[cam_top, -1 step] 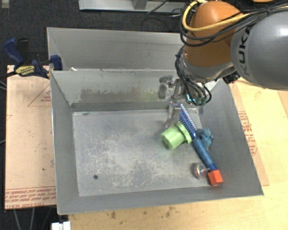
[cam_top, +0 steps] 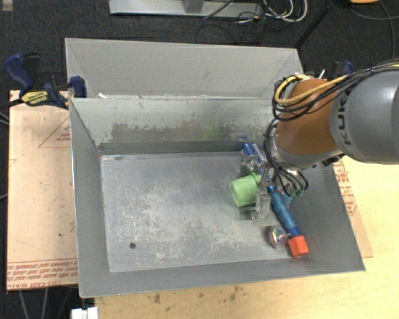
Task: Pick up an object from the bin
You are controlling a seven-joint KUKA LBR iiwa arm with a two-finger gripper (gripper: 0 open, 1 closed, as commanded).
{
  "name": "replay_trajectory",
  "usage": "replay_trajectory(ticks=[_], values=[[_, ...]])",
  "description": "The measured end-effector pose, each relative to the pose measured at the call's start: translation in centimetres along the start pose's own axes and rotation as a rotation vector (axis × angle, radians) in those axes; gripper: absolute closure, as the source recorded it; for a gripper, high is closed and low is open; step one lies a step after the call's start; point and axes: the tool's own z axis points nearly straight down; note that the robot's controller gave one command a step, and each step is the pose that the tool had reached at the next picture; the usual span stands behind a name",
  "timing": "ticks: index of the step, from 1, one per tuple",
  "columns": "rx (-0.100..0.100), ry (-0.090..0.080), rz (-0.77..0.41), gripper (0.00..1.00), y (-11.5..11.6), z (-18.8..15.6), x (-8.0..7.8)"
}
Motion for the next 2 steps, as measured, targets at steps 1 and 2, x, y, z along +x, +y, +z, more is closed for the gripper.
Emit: replay_trajectory(ticks=[1,2], values=[[-0.001,-0.003,0.045,0.0,0.47,-3.18,0.12],[-0.001,-0.002,0.167,0.0,-0.14,-3.04,-0.78]])
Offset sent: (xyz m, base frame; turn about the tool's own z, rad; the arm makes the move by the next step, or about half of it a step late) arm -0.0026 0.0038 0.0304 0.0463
